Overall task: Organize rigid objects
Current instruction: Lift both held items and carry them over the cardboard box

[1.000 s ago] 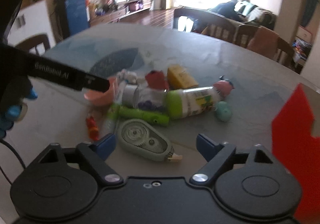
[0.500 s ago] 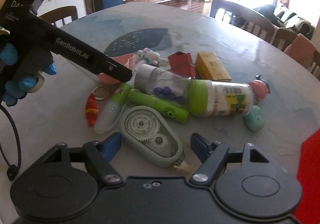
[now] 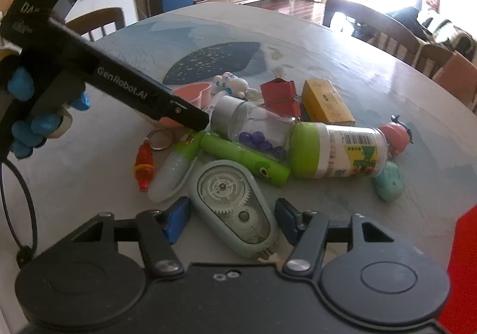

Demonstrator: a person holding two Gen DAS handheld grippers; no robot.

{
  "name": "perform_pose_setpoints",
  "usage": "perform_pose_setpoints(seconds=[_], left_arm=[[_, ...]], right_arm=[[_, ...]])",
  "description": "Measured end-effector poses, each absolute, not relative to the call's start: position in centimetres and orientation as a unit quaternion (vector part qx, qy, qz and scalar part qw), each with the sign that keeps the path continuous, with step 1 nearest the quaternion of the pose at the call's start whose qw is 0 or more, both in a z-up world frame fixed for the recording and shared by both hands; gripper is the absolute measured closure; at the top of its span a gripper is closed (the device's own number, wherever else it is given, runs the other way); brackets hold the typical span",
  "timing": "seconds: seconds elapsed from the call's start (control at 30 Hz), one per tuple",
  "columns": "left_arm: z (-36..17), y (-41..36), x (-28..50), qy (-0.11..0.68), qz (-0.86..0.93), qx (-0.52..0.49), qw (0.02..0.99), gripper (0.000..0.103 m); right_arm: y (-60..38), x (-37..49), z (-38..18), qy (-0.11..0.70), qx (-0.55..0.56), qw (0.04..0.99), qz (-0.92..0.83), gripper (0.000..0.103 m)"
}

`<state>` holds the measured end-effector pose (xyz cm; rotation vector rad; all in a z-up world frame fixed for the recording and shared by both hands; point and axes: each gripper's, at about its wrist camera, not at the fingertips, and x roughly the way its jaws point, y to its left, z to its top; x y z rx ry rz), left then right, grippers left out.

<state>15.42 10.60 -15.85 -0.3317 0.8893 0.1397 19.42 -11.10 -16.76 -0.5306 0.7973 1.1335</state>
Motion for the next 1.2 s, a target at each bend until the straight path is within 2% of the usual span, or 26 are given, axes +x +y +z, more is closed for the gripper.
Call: perform_pose_setpoints(seconds=[0.2,0.43,0.53,0.6,0.67,0.83,0.93,1.2], left_arm=[[-15.2,10.0,15.0,0.422,0.071,-0.140,0.893,0.032],[-13.9,9.0,13.6,0.422,0.072,-0.114,0.896,0.032],[-13.2,8.6,12.8,0.422,0.067,-0.105,0.898,0.032],[-12.9,8.5,12.2,0.421,0.064,-0.098,0.899,0.032],[-12.6,8.5,11.6,0.421,0.062,-0.094,0.900,0.032],[-12.0,8.4,10.2,0.424,0.062,-0.083,0.900,0.032],[-11.7,8.4,9.4,0.424,0.063,-0.080,0.900,0.032],[-10.6,8.1,7.7,0.423,0.064,-0.074,0.901,0.032]], right_arm=[[-12.0,18.7,-16.3,0.381,-0.212,0.763,0.476,0.058],[-12.3,16.9,-16.3,0.384,-0.201,0.781,0.448,0.060],[-11.8,16.2,-16.7,0.375,-0.212,0.784,0.447,0.056],[-11.6,16.1,-16.8,0.370,-0.207,0.789,0.445,0.037],[-11.3,16.1,-17.0,0.361,-0.203,0.795,0.443,0.034],[-10.5,16.3,-17.7,0.358,-0.200,0.798,0.442,0.038],[-10.3,16.3,-17.6,0.357,-0.195,0.800,0.442,0.051],[-10.8,15.4,-16.9,0.357,-0.168,0.814,0.426,0.052]])
